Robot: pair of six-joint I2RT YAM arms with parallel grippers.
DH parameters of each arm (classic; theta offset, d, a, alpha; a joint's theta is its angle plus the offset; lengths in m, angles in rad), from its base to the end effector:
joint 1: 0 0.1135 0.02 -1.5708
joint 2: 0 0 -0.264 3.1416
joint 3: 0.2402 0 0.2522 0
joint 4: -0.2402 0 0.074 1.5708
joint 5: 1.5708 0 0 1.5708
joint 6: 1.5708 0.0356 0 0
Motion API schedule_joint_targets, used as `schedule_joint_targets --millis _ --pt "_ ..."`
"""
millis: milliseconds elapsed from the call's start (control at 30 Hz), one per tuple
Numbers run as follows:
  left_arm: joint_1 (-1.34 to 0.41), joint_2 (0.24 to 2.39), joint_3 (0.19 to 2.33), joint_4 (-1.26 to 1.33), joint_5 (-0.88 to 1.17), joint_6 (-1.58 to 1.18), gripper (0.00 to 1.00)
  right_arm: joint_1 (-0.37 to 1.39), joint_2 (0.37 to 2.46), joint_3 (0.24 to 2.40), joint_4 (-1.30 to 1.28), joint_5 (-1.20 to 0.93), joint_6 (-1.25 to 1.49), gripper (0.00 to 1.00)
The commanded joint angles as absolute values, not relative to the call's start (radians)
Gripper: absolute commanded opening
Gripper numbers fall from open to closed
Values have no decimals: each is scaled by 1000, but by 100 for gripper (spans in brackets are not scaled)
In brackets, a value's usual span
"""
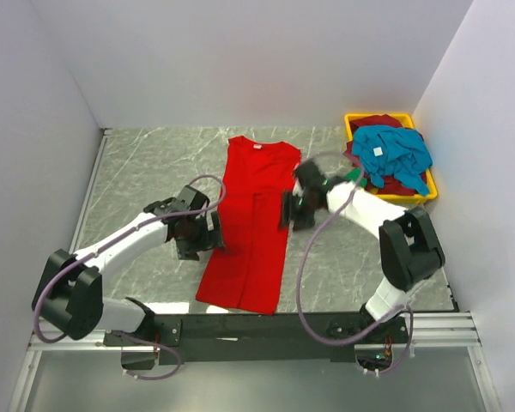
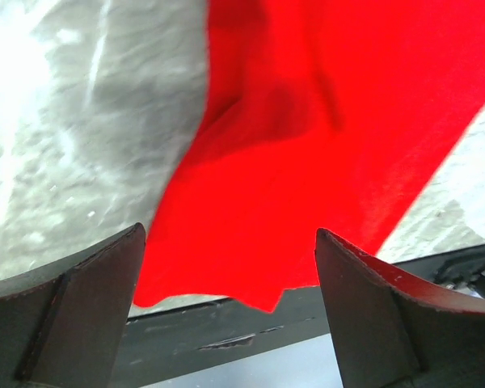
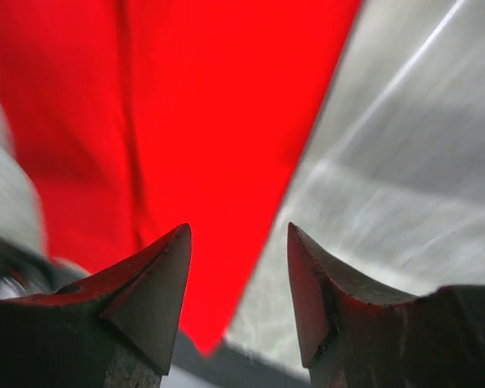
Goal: Fold and stack the t-shirts
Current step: Fold the tshirt
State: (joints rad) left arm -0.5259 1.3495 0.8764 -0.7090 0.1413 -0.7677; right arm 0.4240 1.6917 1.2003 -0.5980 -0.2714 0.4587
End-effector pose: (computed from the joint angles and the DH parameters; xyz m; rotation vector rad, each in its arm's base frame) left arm 0.2127 -0.1293 0.2118 -0.3068 2.8570 -0.5031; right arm 0.3117 0.1512 0.2169 -0.0445 2.7542 0.6285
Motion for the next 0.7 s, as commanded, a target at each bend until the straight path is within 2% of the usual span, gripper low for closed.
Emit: schedule_joint_targets --millis 0,367,667 --pt "-526 1293 839 -752 89 -795 91 534 1566 1062 -588 -216 514 58" --pt "-526 1132 674 -727 57 -900 88 860 1283 678 -414 -195 866 58" --pt "-531 968 614 -719 23 -971 80 1141 1252 609 -394 -17 1127 56"
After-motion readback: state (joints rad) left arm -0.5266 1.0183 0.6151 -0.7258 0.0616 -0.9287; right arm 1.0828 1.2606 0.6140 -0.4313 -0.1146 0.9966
